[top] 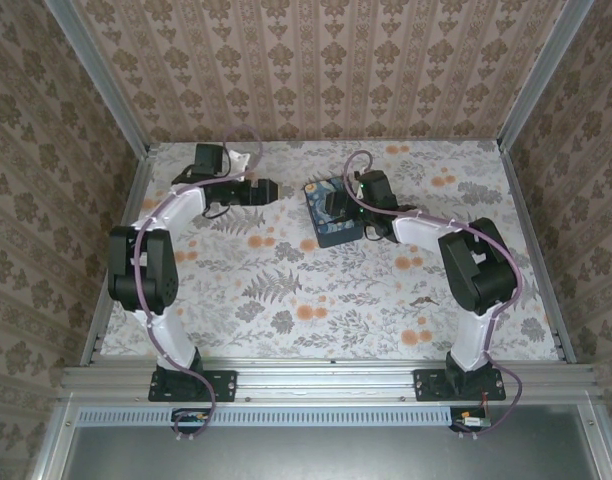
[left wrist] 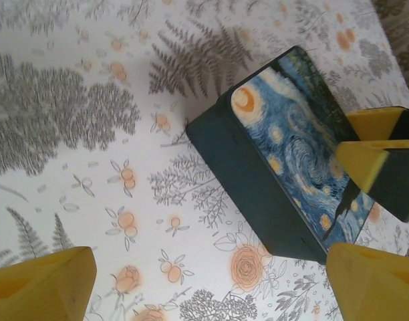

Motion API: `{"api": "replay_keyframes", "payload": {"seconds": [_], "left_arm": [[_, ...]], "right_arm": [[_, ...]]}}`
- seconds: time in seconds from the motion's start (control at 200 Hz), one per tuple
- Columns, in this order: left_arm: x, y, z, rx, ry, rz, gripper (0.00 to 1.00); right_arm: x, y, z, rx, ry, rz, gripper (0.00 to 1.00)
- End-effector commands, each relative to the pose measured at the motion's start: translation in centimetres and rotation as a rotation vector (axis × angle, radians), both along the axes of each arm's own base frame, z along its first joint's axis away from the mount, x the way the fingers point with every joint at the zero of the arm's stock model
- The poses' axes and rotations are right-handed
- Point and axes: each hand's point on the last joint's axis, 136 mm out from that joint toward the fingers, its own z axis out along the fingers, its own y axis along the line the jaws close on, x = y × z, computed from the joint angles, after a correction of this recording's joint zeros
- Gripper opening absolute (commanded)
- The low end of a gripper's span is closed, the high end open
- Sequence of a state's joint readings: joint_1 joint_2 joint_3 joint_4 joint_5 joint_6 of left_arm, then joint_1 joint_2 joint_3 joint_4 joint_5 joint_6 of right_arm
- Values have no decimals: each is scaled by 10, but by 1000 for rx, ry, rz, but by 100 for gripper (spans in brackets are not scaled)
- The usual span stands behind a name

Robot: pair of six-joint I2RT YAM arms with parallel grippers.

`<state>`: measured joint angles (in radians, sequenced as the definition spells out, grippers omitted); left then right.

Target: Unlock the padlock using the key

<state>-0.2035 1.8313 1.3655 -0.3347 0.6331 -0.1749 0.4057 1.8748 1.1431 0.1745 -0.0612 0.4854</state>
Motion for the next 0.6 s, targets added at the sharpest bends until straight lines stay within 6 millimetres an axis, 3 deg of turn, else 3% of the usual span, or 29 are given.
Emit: {"api": "replay_keyframes", "payload": {"seconds": [0.0,0.155,0.345,0.44,0.595], "left_arm": [[7,20,1,32,36,191,91],[7,43,-6,111,45,322,92],[1,42,-4,113,66,313,92],[-9,45,-4,146,68,317,92],[-38,63,4,258,42,383,91]], "right_arm": [[-34,32,14,98,37,72,97],[-98,86,29,174,53,169,97],[-161,141,46,170,75,301,98],[-167,130,51,145,64,271,99],[-162,69,54,45,59,173,100]]}}
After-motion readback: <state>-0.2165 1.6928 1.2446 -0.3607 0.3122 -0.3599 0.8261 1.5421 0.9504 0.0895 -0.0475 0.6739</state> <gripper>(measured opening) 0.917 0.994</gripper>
